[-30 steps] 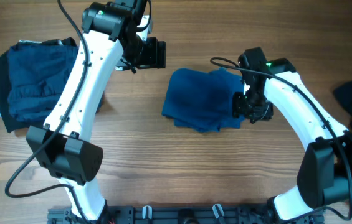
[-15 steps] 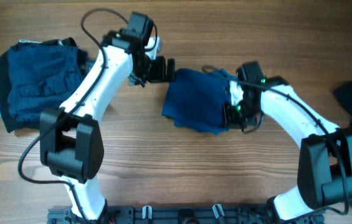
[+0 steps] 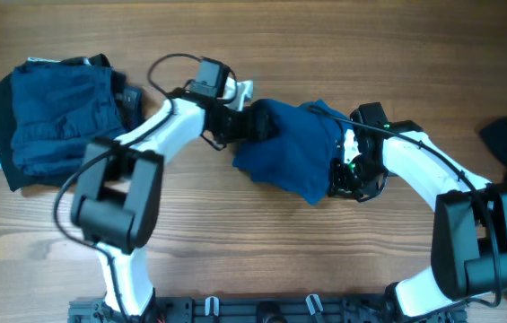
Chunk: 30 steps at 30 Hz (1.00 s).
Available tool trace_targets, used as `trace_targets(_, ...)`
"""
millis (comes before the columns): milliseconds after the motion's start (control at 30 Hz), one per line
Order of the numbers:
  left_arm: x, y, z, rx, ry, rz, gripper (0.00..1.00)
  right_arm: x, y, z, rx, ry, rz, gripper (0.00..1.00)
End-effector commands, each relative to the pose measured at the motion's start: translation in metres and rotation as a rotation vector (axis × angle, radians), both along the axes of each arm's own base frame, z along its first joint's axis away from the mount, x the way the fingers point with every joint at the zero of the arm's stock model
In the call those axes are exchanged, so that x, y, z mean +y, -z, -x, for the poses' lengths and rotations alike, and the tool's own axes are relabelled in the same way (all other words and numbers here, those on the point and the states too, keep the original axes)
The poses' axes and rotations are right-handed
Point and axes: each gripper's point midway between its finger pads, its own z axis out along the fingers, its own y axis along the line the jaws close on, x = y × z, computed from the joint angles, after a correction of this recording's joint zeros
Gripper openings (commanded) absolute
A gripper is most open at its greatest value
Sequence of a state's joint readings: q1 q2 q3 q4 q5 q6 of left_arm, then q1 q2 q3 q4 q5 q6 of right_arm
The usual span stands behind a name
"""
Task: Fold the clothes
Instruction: 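Carry the folded polo with the left gripper onto the left clothes stack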
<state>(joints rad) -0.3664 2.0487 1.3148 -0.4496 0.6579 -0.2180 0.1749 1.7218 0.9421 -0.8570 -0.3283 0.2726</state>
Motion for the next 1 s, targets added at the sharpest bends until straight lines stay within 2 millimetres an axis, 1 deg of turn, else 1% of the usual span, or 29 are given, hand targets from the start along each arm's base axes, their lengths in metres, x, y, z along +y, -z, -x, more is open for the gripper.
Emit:
trace_targets(0, -0.047, -0.006, 0.032, 0.028, 0.195, 0.224, 0.89, -0.002, -0.001, -0.003, -0.015, 0.014, 0.012, 0.09)
trace_targets(33, -0.052, -0.006, 0.034, 0.013, 0.210, 0.225, 0.81, -0.002, -0.001, -0.003, -0.014, 0.015, 0.012, 0.09)
trace_targets(67, -0.057, -0.007, 0.035, -0.012, 0.233, 0.231, 0.64, -0.002, -0.001, -0.003, -0.014, 0.015, 0.012, 0.09)
trace_targets(100, -0.062, -0.009, 0.035, -0.033, 0.248, 0.239, 0.36, -0.002, -0.002, -0.003, -0.012, 0.015, 0.012, 0.09)
trace_targets(133, -0.064, -0.012, 0.035, -0.040, 0.255, 0.253, 0.12, -0.002, -0.003, -0.003, -0.013, 0.015, 0.013, 0.08)
trace_targets(167, -0.066, -0.015, 0.035, -0.045, 0.260, 0.267, 0.04, -0.002, -0.004, -0.004, -0.014, 0.014, 0.012, 0.07)
trace_targets(233, -0.061, -0.025, 0.027, -0.050, 0.240, 0.272, 0.04, -0.001, -0.012, -0.008, -0.030, 0.015, 0.009, 0.05)
trace_targets(267, -0.054, -0.040, 0.020, -0.055, 0.225, 0.288, 0.04, -0.001, -0.022, -0.015, -0.057, 0.017, 0.005, 0.04)
trace_targets(300, -0.047, -0.058, 0.013, -0.062, 0.209, 0.309, 0.04, -0.001, -0.037, -0.024, -0.094, 0.025, -0.002, 0.04)
trace_targets(333, -0.032, -0.084, 0.002, -0.077, 0.176, 0.326, 0.04, -0.003, -0.056, -0.034, -0.142, 0.036, -0.009, 0.04)
trace_targets(400, -0.005, -0.122, -0.013, -0.126, 0.129, 0.332, 0.04, -0.006, -0.087, -0.049, -0.224, 0.050, -0.021, 0.05)
trace_targets(433, 0.012, -0.144, -0.020, -0.166, 0.104, 0.330, 0.04, -0.007, -0.108, -0.058, -0.285, 0.047, -0.030, 0.05)
trace_targets(467, 0.042, -0.177, -0.028, -0.230, 0.059, 0.323, 0.04, -0.007, -0.134, -0.068, -0.365, 0.042, -0.039, 0.06)
trace_targets(533, 0.082, -0.213, -0.038, -0.303, -0.026, 0.316, 0.04, -0.007, -0.167, -0.082, -0.474, 0.044, -0.050, 0.05)
trace_targets(567, 0.104, -0.228, -0.042, -0.347, -0.072, 0.309, 0.04, -0.006, -0.178, -0.087, -0.511, 0.044, -0.057, 0.06)
trace_targets(600, 0.137, -0.239, -0.049, -0.393, -0.152, 0.267, 0.04, -0.005, -0.192, -0.093, -0.558, 0.047, -0.065, 0.05)
trace_targets(633, 0.166, -0.238, -0.054, -0.411, -0.234, 0.204, 0.04, -0.004, -0.199, -0.097, -0.580, 0.049, -0.069, 0.05)
trace_targets(700, 0.229, -0.224, -0.060, -0.418, -0.372, 0.063, 0.04, -0.004, -0.202, -0.098, -0.580, 0.076, -0.075, 0.05)
trace_targets(767, 0.284, -0.204, -0.056, -0.389, -0.466, -0.046, 0.04, -0.004, -0.201, -0.096, -0.570, 0.076, -0.077, 0.04)
trace_targets(833, 0.341, -0.185, -0.048, -0.340, -0.582, -0.158, 0.04, -0.004, -0.200, -0.094, -0.558, 0.075, -0.075, 0.04)
trace_targets(867, 0.354, -0.181, -0.046, -0.339, -0.599, -0.178, 0.04, -0.004, -0.200, -0.093, -0.554, 0.075, -0.074, 0.04)
trace_targets(900, 0.375, -0.172, -0.042, -0.332, -0.621, -0.212, 0.04, -0.004, -0.200, -0.093, -0.553, 0.075, -0.074, 0.04)
trace_targets(967, 0.417, -0.146, -0.033, -0.260, -0.706, -0.311, 0.04, -0.004, -0.199, -0.093, -0.549, 0.085, -0.076, 0.05)
